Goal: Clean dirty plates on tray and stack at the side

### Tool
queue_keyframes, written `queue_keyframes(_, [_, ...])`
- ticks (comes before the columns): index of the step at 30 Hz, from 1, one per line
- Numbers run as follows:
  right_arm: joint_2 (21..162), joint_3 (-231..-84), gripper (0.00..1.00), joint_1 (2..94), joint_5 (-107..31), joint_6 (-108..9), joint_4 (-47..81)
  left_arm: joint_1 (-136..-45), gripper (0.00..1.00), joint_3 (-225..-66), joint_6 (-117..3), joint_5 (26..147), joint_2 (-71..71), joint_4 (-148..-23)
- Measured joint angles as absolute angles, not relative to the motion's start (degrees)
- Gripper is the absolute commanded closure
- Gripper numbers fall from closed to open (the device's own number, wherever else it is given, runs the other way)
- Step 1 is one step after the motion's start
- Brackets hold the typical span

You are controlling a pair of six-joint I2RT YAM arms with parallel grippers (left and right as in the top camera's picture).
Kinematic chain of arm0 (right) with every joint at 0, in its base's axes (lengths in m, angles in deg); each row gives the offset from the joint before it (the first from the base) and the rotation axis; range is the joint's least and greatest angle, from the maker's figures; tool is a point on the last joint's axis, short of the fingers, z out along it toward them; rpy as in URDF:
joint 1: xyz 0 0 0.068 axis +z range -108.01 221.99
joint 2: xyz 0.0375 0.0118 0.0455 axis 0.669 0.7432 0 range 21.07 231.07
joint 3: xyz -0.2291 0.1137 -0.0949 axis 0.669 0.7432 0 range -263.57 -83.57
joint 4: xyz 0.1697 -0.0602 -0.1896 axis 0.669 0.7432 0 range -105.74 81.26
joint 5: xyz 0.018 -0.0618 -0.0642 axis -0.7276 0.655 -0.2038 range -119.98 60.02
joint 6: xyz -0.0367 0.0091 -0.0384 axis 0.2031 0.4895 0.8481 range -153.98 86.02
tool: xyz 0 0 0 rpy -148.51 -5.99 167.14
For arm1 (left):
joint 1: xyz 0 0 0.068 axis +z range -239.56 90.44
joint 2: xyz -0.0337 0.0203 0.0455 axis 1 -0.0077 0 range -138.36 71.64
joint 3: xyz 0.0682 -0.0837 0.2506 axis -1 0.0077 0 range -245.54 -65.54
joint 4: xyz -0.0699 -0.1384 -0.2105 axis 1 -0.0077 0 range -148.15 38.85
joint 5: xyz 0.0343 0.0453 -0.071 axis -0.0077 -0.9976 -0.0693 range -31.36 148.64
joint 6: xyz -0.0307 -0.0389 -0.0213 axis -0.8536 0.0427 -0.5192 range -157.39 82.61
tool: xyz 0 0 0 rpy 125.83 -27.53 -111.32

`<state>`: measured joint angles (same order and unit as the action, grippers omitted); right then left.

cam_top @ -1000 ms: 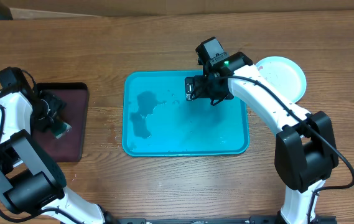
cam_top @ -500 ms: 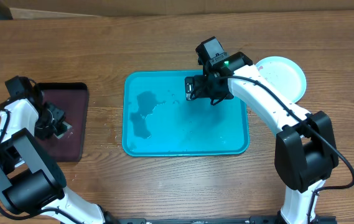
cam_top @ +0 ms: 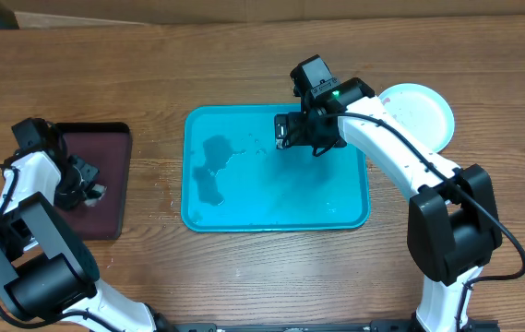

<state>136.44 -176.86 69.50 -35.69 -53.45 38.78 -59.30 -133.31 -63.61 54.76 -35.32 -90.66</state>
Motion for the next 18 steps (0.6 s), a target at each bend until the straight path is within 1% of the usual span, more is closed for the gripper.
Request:
queue_keyframes(1, [136.44,-176.86,0.00,69.50,-35.69,-53.47,38.82,-59.30,0.54,-134.16,-63.54,55.20,-35.32,-92.34])
queue_keyframes(2, [136.44,-176.86,0.00,69.50,-35.69,-53.42,38.78,-59.30,0.46,-134.95,-63.41,55.66,-35.34,-93.35])
queue_keyframes(5, [136.44,-176.86,0.00,69.50,-35.69,-53.42,38.76,-59.30,0.29,-136.63,-63.47,56.88,-35.34,-93.11])
queue_keyframes(6, [136.44,-176.86,0.00,69.50,-35.69,-53.45,38.74,-59.30,0.27,-136.92,-63.52,57.12,-35.34,-92.98])
queue_keyframes(12, [136.44,-176.86,0.00,69.50,-35.58,-53.42,38.76,-59.30,0.24,-136.22,-63.74,57.08,-35.87,-90.35])
queue_keyframes(15, [136.44,-176.86,0.00,69.50,-35.52,-53.45,38.78,-59.30,0.26,-134.71,-63.74,56.90,-37.64,-89.24])
queue_keyframes(16, [136.44,-176.86,0.00,69.50,-35.54,-53.45,38.80,-59.30,0.32,-134.36,-63.63,56.75,-38.51,-89.04])
queue_keyframes(18, [136.44,-176.86,0.00,69.50,-35.52,-53.45,38.78,-59.36,0.49,-134.47,-63.71,55.85,-38.86,-88.74])
